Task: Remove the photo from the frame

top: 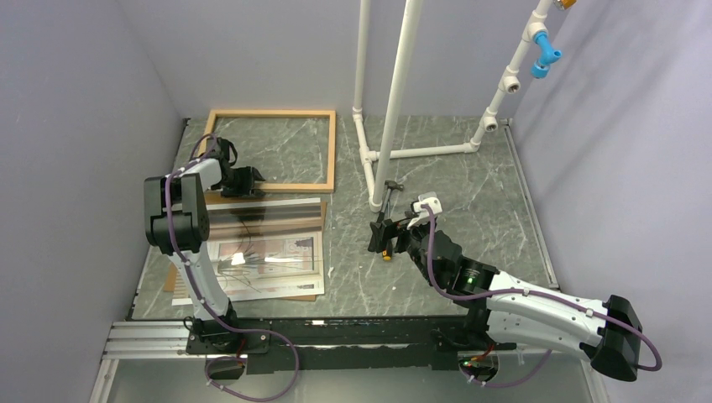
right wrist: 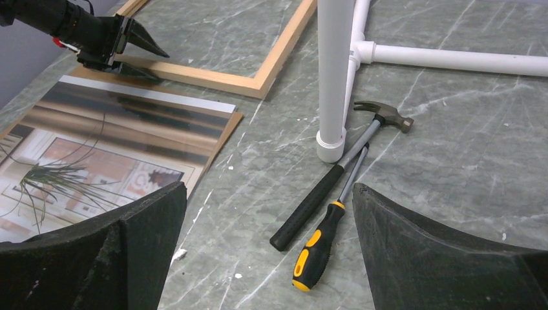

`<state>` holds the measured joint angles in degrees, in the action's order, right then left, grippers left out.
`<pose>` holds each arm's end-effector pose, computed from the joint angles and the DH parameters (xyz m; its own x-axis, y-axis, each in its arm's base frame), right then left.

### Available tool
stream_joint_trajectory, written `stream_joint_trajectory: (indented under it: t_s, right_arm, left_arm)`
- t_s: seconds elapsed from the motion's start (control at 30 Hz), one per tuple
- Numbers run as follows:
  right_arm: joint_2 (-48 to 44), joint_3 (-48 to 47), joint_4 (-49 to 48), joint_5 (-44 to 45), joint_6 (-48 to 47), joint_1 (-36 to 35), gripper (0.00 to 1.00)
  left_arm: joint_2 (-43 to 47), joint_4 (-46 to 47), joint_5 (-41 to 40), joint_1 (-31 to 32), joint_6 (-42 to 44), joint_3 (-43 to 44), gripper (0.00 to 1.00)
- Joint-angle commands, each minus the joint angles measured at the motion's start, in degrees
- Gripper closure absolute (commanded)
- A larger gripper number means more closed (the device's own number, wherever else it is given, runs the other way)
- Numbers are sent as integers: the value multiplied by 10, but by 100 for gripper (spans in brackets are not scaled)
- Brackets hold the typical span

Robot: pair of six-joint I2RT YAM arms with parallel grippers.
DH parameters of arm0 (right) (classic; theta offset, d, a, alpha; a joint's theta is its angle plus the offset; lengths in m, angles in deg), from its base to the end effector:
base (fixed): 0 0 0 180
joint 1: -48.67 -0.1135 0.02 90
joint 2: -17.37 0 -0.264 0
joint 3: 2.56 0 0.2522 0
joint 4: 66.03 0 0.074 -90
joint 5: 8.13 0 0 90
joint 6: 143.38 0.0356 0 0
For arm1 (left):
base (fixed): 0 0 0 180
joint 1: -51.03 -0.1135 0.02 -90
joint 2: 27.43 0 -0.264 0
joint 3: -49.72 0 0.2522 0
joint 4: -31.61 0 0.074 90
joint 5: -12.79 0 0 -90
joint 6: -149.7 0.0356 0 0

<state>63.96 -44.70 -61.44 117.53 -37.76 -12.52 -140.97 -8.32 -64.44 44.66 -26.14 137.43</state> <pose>0.1105 0.1579 0.2695 -0.1899 0.1087 -0.9758 -0.3980 0.9000 0.1777 0.3955 0.0362 0.1465 -0.0478 -0.9841 0.1712 -0.9051 -0.0299 -0.4241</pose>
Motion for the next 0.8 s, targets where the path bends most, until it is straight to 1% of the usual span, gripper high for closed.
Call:
stream_joint_trajectory:
  t_s: [0.0,0.13,0.17,0.2,0.27,0.3,0.33,0.4,0.5,0.57,0.63,0.7,0.77]
  right_arm:
    - [-2,0,-26,-8,6,3,0]
    - [3,-1,-27,-12,7,4,0]
    - [4,-1,-27,-13,7,4,0]
    - [5,-1,-27,-13,8,4,0]
    - [10,-1,-28,-15,8,5,0]
    - [15,-2,-28,-17,9,5,0]
    - [20,-3,-28,-20,9,5,0]
    - [33,-8,-26,-31,14,9,0]
    - [56,-14,-25,-55,27,19,0]
    - [77,-19,-23,-76,40,28,0]
    - [104,-31,-11,-104,64,42,0]
    - [131,-43,-2,-154,82,65,0]
    - [153,-47,-6,-198,99,86,0]
  left_arm:
    - [28,7,-9,-7,14,3,44]
    - [46,12,1,-13,22,-3,35]
    - [53,15,1,-15,26,-5,27]
    - [60,15,1,-17,32,-5,23]
    - [73,0,0,-24,48,2,20]
    - [83,-9,-2,-26,56,4,14]
    - [96,-12,-5,-27,67,4,12]
    - [125,-30,-15,-29,89,6,1]
    - [180,-64,-24,-30,142,11,1]
    - [224,-74,-22,-30,181,-7,1]
    - [281,-70,-1,-29,223,-48,1]
    - [336,-62,30,-28,266,-99,1]
    - [396,-67,40,-19,316,-149,1]
